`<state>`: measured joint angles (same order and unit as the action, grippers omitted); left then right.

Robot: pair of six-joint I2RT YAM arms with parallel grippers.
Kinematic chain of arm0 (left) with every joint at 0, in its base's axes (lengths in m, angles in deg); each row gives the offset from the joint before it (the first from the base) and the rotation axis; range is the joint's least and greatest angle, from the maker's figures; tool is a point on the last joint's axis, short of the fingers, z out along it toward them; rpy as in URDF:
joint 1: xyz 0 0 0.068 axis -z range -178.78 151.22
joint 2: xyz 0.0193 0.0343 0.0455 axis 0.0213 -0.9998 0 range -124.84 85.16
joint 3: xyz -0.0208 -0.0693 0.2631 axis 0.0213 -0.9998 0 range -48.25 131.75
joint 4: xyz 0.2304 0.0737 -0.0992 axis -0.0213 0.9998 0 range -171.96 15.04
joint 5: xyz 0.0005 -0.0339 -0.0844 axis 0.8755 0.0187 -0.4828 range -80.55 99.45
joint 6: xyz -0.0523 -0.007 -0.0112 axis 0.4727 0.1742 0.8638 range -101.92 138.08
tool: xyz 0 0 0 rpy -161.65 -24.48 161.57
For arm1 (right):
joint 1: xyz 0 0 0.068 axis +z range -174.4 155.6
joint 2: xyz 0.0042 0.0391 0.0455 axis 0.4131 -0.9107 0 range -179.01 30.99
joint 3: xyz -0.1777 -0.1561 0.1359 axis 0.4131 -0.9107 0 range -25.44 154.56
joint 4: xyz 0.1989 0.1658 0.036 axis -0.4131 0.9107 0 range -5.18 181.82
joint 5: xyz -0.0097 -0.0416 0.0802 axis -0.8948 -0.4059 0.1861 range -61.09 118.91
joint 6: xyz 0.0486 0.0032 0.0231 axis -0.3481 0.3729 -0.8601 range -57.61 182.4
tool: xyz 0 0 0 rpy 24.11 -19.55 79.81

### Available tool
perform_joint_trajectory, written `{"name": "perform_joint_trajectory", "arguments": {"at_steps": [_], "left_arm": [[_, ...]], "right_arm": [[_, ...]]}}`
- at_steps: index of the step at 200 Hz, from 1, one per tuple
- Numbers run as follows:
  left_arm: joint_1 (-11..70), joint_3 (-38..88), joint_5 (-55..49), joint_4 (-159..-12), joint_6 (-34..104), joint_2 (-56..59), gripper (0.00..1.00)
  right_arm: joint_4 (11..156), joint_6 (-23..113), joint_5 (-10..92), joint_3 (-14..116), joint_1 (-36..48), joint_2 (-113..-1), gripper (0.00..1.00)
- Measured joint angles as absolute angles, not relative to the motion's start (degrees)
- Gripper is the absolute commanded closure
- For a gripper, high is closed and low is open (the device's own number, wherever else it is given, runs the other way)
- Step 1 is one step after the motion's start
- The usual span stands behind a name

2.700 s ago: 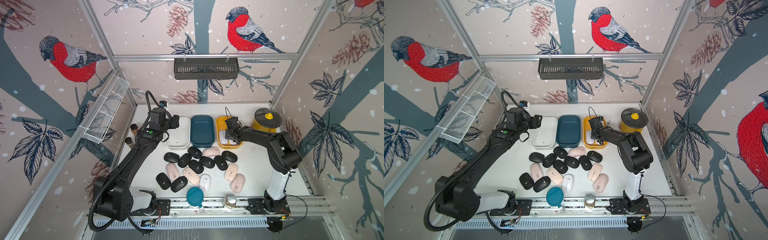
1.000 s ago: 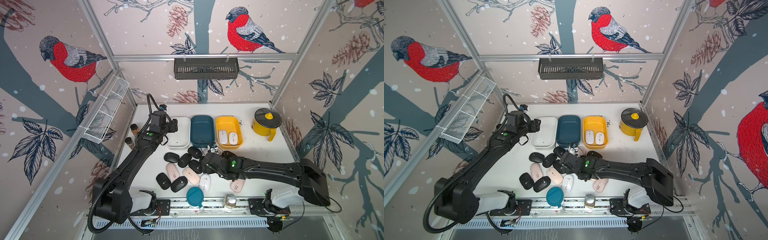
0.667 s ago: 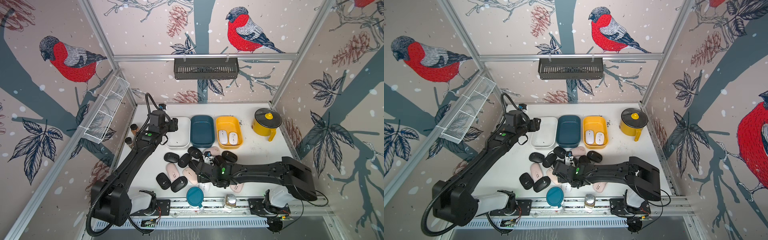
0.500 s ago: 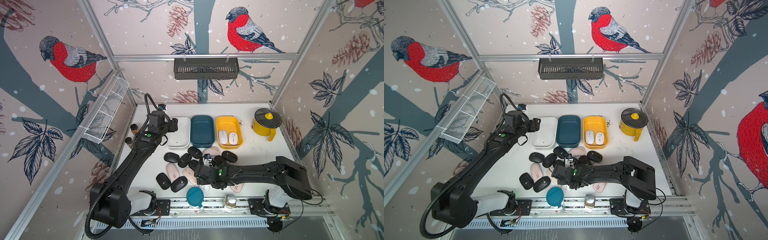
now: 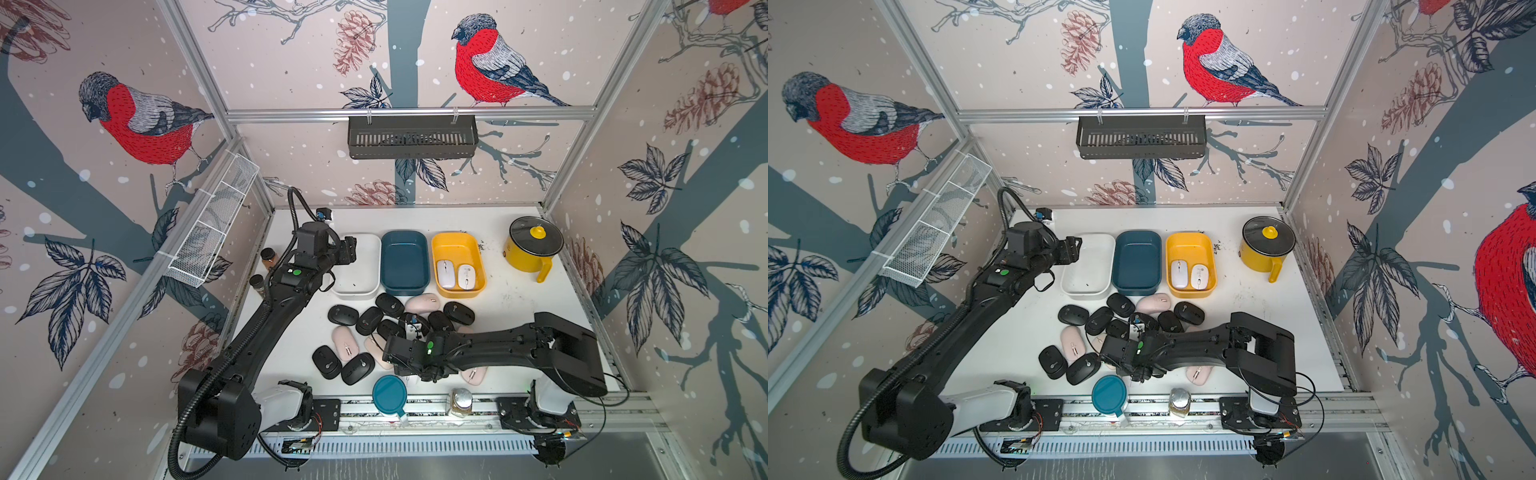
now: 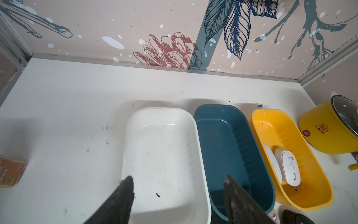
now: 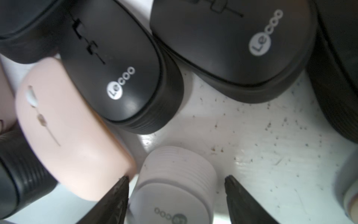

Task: Place the mice by color into the storage box
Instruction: Pick up the mouse from the center of the board.

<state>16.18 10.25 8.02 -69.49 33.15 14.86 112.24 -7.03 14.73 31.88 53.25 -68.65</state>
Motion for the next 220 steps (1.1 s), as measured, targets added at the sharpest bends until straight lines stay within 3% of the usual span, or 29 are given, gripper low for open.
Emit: {"name": "perform_joint_trajectory", "arguments": {"at_steps": [63,88,137,193,220], "left_arm": [[16.18,10.16,8.17,-69.71,33.15,14.97,0.27],[16.18,10.12,8.19,-69.71,33.15,14.97,0.27],[16.18,10.05,8.34,-69.71,33.13,14.97,0.27],[16.18,10.05,8.39,-69.71,33.13,14.97,0.27],[16.18,10.05,8.52,-69.73,33.11,14.97,0.27]], "right_arm": [[113.11,-6.75,14.73,30.8,52.29,-68.23,0.29],[113.64,-6.6,14.78,30.28,51.8,-67.66,0.23],[116.81,-6.57,15.06,30.13,51.72,-66.68,0.22],[117.83,-6.6,16.57,30.13,51.8,-66.94,0.29],[117.81,-6.38,16.37,30.04,51.74,-67.47,0.38]]}}
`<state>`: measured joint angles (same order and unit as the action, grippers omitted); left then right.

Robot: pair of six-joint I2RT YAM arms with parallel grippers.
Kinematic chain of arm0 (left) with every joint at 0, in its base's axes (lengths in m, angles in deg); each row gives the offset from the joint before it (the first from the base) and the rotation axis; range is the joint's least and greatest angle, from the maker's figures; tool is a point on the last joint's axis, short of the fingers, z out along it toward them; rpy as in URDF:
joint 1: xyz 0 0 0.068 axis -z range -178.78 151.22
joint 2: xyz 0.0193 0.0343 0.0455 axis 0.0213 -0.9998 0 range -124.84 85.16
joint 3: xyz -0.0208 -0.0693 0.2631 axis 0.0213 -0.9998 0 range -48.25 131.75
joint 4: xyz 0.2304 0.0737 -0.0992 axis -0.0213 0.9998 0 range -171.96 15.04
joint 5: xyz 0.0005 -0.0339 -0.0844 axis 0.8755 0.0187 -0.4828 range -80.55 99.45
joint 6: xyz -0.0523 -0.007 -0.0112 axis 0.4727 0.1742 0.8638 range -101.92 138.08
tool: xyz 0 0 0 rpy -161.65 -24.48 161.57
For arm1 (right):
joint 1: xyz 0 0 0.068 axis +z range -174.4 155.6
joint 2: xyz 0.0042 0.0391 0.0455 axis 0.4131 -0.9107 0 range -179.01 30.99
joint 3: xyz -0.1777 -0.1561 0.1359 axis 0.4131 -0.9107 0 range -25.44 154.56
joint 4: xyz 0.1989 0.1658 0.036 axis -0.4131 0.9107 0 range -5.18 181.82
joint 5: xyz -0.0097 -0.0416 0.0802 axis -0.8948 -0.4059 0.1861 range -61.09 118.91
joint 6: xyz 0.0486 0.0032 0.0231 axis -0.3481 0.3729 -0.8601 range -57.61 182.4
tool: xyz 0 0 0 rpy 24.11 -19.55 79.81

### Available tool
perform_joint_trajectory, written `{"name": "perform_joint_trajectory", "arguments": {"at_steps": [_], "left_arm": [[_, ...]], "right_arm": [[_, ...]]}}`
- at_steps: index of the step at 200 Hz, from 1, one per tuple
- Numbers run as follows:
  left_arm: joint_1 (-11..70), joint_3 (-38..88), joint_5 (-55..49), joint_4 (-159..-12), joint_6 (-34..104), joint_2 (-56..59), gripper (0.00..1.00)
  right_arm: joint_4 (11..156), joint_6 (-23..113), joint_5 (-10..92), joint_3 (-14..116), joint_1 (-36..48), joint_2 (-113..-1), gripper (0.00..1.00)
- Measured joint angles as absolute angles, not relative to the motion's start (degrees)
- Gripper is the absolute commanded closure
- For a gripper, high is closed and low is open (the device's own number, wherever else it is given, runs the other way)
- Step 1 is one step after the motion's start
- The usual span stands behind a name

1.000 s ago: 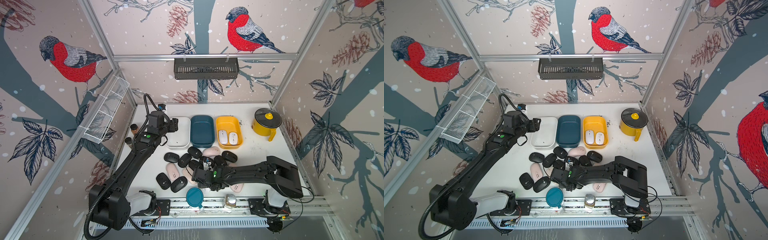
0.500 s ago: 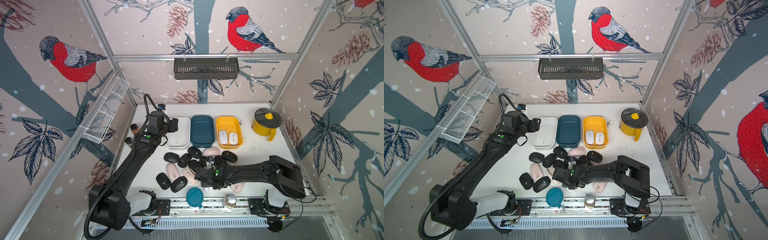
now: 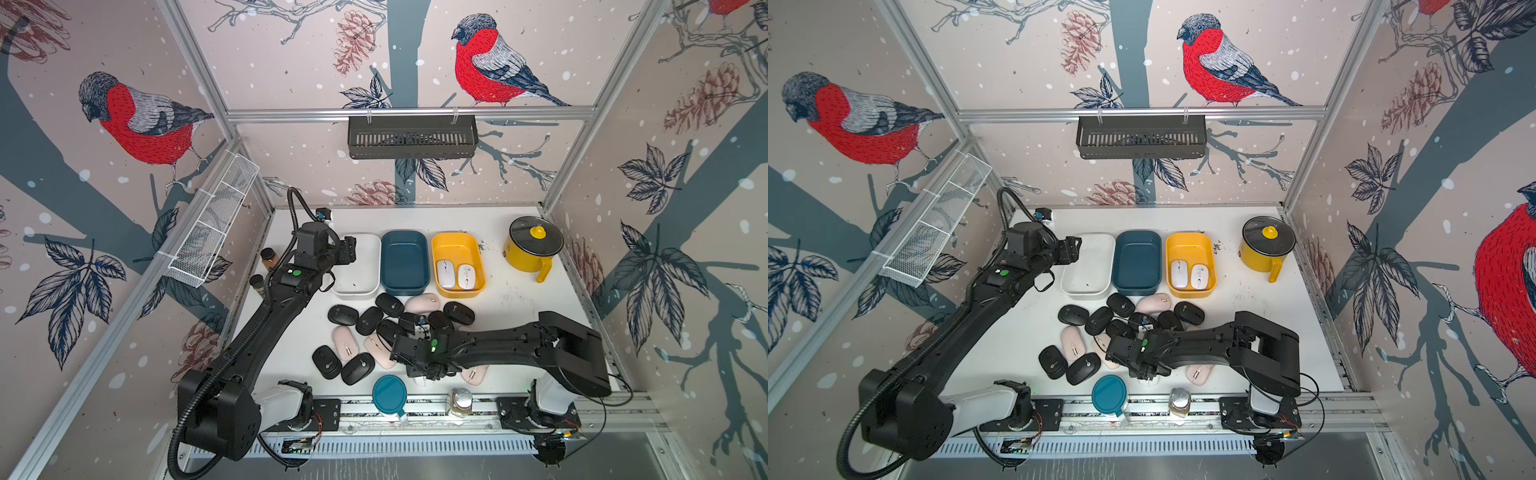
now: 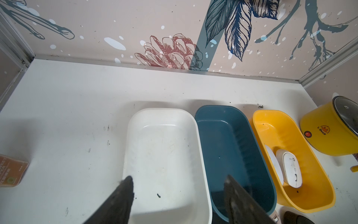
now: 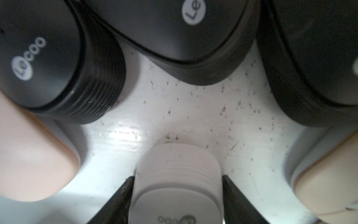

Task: Place the mice by color into the storage box
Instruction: Pick up the mouse from the center of the board.

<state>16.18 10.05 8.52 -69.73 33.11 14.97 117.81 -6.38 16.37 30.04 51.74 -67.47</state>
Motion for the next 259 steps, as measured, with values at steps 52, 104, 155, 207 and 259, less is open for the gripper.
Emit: {"name": "perform_joint_trajectory", "arguments": {"at_steps": [52,104,155,207,259], "left_arm": [[16.18,10.05,8.61,-69.71,33.11,14.97,0.27],[16.18,10.05,8.67,-69.71,32.84,14.53,0.27],[16.18,10.25,8.56,-69.69,32.84,13.17,0.27],[16.18,10.45,7.95,-69.67,33.15,11.75,0.28],[16.18,10.8,7.51,-69.71,33.19,10.75,0.28]], "right_arm": [[118.9,-5.77,16.74,31.33,51.02,-67.84,0.52],[118.23,-2.66,15.85,31.33,45.88,-59.6,0.52],[116.37,2.76,13.77,30.56,36.64,-51.29,0.52],[113.29,11.72,15.12,28.99,20.2,-45.06,0.52],[110.95,22.34,18.4,32.62,7.15,-49.08,0.52]]}}
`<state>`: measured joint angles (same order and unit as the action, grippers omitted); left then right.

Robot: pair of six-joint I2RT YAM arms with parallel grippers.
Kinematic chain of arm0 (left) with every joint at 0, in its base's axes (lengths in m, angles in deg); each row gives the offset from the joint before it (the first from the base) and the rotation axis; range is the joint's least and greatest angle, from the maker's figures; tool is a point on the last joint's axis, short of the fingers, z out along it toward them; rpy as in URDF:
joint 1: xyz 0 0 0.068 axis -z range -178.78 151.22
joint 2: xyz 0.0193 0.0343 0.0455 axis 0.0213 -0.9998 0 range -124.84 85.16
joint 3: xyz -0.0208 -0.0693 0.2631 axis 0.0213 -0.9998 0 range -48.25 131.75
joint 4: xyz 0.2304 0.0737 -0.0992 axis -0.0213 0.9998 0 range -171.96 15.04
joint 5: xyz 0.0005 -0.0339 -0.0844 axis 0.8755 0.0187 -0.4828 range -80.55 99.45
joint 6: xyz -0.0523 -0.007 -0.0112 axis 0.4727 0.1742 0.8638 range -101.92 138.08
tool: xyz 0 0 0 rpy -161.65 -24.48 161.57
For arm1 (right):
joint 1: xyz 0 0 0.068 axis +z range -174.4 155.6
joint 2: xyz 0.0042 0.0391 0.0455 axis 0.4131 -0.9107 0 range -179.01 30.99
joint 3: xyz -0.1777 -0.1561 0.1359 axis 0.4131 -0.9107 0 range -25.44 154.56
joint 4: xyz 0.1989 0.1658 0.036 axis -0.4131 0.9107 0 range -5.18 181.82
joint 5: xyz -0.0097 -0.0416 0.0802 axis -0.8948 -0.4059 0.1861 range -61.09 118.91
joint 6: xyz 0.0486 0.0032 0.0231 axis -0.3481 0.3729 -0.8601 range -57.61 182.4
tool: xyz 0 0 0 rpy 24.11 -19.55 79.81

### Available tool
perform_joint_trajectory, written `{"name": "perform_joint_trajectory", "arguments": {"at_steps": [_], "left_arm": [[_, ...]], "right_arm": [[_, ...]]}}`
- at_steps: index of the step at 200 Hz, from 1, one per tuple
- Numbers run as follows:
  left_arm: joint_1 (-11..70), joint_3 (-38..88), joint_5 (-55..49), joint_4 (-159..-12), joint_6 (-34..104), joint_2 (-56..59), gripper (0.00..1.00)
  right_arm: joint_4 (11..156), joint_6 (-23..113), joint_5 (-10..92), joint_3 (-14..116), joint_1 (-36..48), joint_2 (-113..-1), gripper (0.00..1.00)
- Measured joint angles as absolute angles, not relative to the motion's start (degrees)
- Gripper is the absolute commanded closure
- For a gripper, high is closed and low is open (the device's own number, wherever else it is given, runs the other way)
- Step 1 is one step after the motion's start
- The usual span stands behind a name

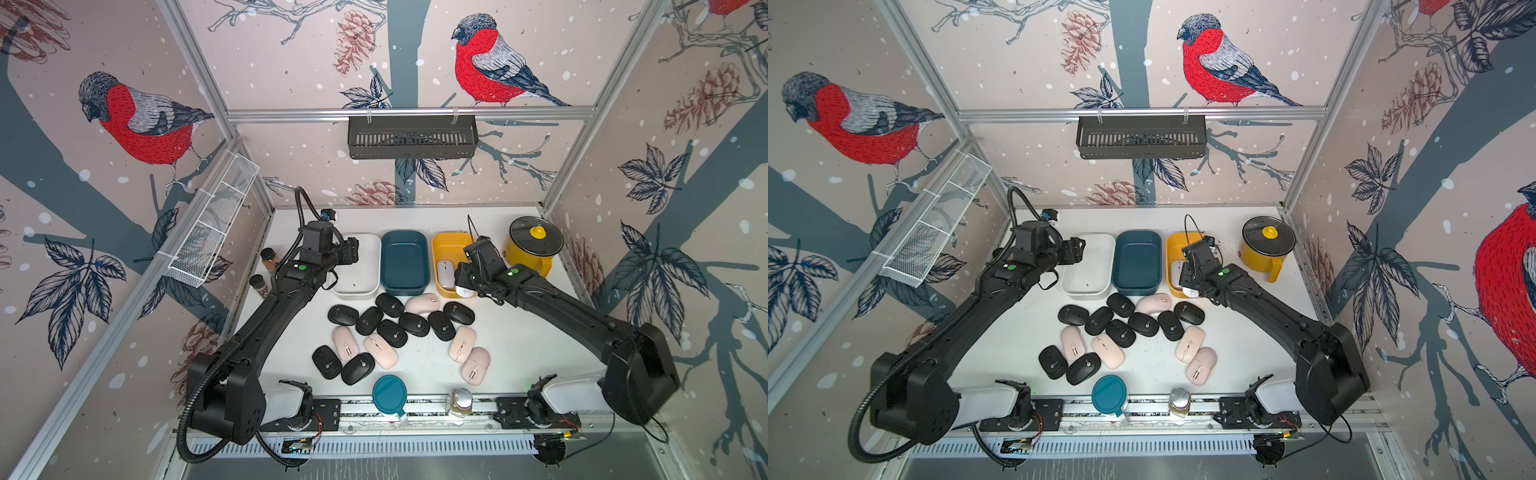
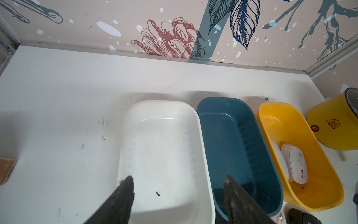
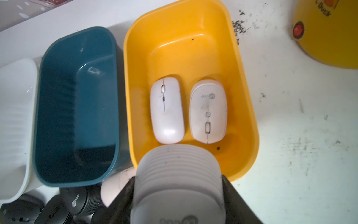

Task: Place the mice by color into the storage box
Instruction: Pick up the mouse from the center of the board, then place the mouse in the storage box.

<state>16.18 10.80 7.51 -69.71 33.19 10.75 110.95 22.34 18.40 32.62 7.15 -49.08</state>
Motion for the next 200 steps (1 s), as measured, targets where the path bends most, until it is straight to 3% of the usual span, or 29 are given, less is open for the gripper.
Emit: {"name": "perform_joint_trajectory", "arguments": {"at_steps": [77,200], "left_arm": [[16.29,11.23,6.24,-69.71,33.76,8.39,0.29],[24.38,20.46,10.53,-67.2,30.11,0.89,0.28]], "right_arm": [[107.63,31.3,20.5,37.78,-1.24,-56.32,0.51],[99.78,36.96,20.04,40.55,-4.98,-63.95,0.47]]}}
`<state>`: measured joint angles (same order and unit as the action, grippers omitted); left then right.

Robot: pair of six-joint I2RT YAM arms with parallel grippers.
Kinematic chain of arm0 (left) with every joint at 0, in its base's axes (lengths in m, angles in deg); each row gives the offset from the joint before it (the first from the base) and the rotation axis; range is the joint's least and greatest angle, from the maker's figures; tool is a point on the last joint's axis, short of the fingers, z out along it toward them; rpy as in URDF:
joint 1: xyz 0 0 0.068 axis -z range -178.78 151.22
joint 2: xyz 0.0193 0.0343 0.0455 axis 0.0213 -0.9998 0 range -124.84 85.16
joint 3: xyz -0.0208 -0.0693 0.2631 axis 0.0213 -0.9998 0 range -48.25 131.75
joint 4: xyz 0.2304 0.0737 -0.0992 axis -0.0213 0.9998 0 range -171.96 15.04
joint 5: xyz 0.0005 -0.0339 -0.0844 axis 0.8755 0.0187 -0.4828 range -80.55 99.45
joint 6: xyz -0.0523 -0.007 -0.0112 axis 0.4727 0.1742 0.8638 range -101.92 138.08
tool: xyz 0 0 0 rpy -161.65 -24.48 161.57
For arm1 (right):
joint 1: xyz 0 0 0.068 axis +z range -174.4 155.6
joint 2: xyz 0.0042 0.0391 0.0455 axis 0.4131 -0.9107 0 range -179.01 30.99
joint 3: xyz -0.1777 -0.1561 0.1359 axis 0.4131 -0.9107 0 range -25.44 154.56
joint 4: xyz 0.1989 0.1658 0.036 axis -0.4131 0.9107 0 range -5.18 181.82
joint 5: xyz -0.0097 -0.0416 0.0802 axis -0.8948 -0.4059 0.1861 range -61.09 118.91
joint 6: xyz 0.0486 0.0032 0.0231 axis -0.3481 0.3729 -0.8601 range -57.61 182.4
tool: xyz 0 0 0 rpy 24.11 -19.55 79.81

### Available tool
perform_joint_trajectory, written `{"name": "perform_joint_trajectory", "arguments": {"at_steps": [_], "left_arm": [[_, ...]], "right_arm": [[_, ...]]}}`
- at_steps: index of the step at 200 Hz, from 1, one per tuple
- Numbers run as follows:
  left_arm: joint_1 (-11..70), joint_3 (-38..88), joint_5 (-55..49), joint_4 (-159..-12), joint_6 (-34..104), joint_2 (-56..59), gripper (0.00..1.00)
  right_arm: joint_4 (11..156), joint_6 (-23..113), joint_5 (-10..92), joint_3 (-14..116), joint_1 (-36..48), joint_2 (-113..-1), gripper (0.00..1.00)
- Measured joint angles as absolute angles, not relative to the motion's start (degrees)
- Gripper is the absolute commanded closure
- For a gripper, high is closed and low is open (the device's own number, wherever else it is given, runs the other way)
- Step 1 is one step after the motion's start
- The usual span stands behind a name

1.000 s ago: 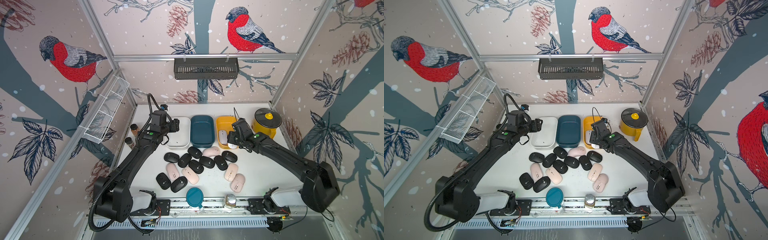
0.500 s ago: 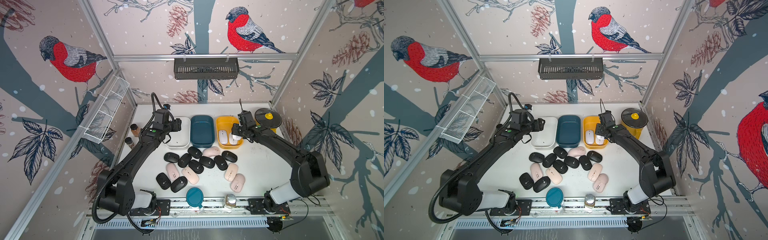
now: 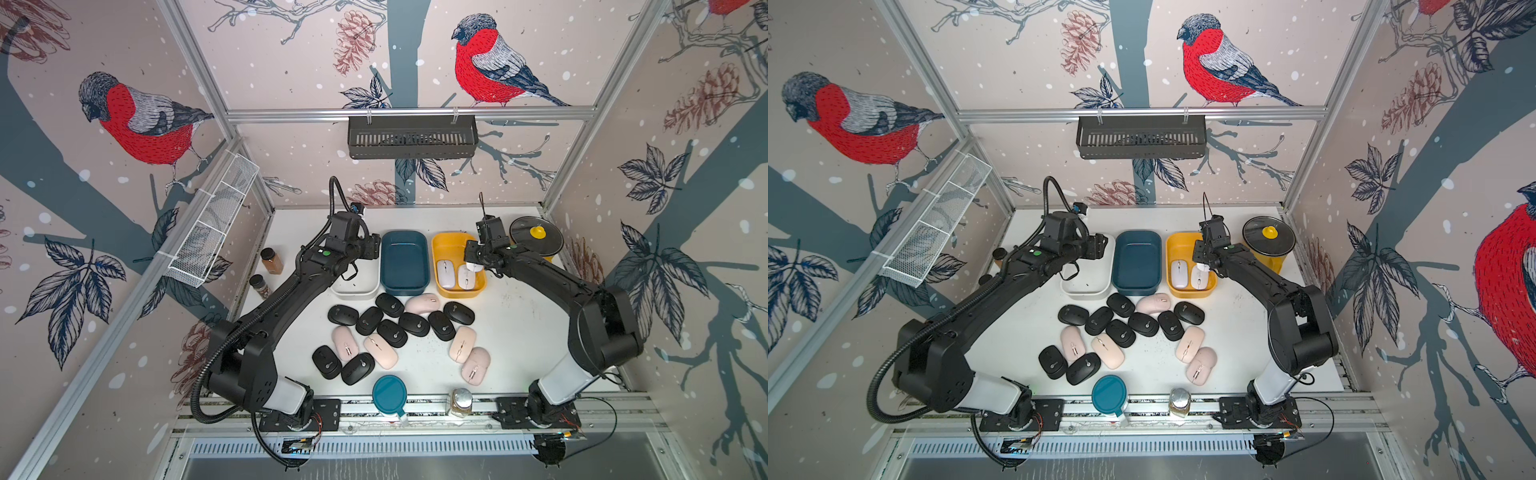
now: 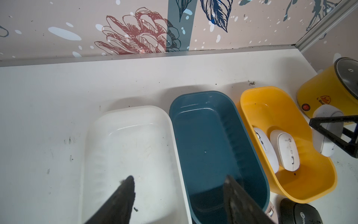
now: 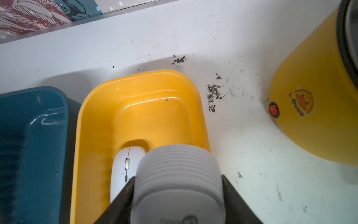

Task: Place the mice by color into the storage box
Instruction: Place the mouse in the storage box.

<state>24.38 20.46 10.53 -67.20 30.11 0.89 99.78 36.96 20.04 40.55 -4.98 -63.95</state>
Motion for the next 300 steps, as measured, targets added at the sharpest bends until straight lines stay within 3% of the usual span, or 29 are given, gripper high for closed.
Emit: {"name": "perform_joint_trajectory", "arguments": {"at_steps": [181,300], "left_arm": [[24.42,19.06,11.1,-67.02,29.85,0.04,0.28],[24.42,18.84,11.36,-67.44,29.85,-0.51,0.28]], "right_arm": [[97.94,42.17,16.57,53.4,-2.58,-81.54,0.48],[98.03,43.04,15.78,56.86,-2.64,-86.85,0.45]]}}
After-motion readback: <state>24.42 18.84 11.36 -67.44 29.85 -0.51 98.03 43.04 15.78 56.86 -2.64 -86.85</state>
